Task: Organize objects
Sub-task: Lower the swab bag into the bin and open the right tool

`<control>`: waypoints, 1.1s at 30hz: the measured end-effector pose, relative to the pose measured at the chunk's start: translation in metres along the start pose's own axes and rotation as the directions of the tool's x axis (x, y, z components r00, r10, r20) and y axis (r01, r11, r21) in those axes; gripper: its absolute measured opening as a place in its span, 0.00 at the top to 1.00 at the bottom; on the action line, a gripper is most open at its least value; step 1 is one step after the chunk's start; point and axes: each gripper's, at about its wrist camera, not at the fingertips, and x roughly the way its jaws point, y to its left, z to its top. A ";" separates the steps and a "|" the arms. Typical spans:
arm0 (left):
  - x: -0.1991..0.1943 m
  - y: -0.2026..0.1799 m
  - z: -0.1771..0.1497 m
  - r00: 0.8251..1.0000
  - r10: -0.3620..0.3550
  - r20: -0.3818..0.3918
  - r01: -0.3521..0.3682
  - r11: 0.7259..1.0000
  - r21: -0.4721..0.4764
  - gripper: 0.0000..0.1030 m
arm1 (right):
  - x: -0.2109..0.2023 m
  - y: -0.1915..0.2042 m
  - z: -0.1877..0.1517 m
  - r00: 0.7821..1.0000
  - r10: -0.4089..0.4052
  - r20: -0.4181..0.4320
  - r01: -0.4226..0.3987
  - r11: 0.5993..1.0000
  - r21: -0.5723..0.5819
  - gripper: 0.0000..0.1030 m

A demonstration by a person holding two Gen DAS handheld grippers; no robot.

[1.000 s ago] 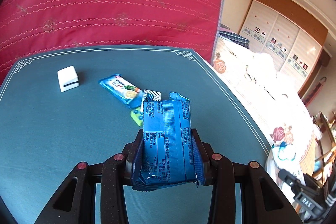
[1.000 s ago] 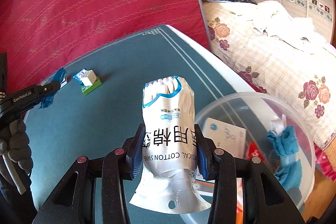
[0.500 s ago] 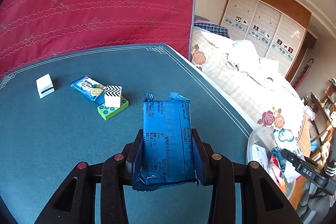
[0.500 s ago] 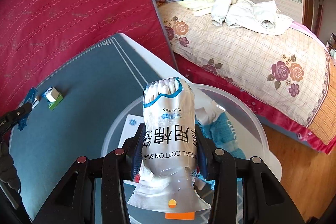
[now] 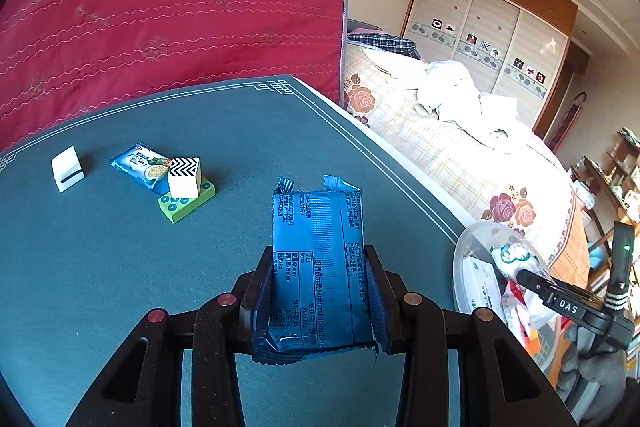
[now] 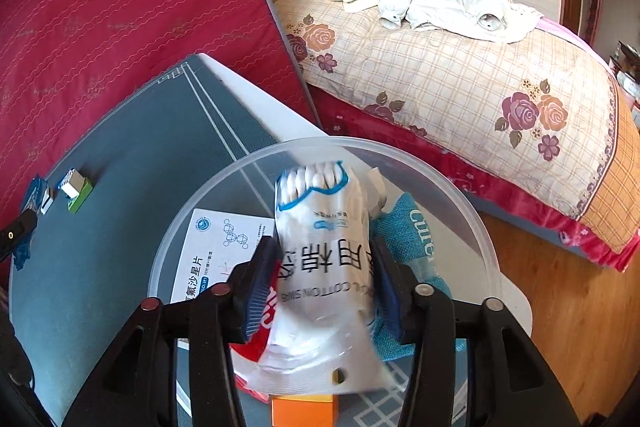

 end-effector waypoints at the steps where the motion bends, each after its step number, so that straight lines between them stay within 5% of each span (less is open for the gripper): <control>1: 0.000 -0.001 0.000 1.000 0.000 0.000 0.000 1.000 0.001 0.58 | -0.002 0.000 0.000 1.000 0.000 0.004 0.000 1.000 -0.002 0.40; 33: 0.019 -0.078 -0.034 0.995 -0.050 -0.086 0.065 0.982 0.176 0.58 | -0.029 -0.031 -0.002 0.997 -0.019 0.071 0.020 1.000 -0.001 0.30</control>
